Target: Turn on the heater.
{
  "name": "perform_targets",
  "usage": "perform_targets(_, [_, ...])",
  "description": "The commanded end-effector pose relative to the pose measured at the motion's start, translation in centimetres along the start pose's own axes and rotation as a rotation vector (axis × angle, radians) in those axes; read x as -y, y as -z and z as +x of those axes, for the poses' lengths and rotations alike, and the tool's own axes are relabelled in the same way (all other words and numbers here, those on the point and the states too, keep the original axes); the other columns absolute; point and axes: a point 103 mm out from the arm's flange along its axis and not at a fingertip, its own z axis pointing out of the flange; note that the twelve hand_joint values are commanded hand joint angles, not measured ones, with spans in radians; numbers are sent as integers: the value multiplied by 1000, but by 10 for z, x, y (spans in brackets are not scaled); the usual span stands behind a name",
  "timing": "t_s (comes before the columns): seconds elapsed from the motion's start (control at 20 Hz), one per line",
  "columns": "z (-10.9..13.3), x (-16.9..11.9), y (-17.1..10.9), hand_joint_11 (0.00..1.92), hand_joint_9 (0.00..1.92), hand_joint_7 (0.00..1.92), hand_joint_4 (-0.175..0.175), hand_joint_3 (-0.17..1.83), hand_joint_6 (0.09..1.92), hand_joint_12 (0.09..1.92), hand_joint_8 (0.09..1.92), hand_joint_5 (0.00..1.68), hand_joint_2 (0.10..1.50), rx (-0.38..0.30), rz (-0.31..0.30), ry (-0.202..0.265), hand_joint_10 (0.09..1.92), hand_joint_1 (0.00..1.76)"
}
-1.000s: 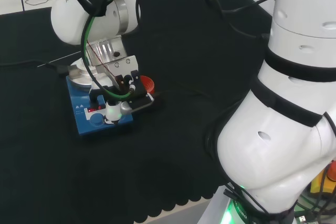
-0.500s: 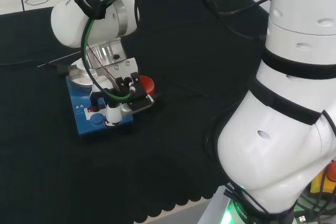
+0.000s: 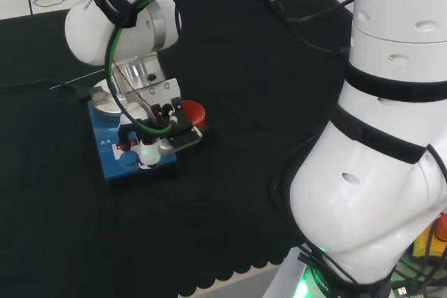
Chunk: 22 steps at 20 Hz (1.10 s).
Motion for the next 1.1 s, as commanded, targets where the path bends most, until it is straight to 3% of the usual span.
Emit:
perform_targets(0.05, [0, -2, -2, 1305, 1654, 1582, -44, 1053, 712, 1434, 1495, 307, 679, 3, 10, -4, 1448, 1448])
perform_targets(1.1, [-3, -6, -8, 1310, 1655, 1582, -44, 1061, 712, 1433, 1496, 319, 676, -3, 28, -6, 1448, 1448])
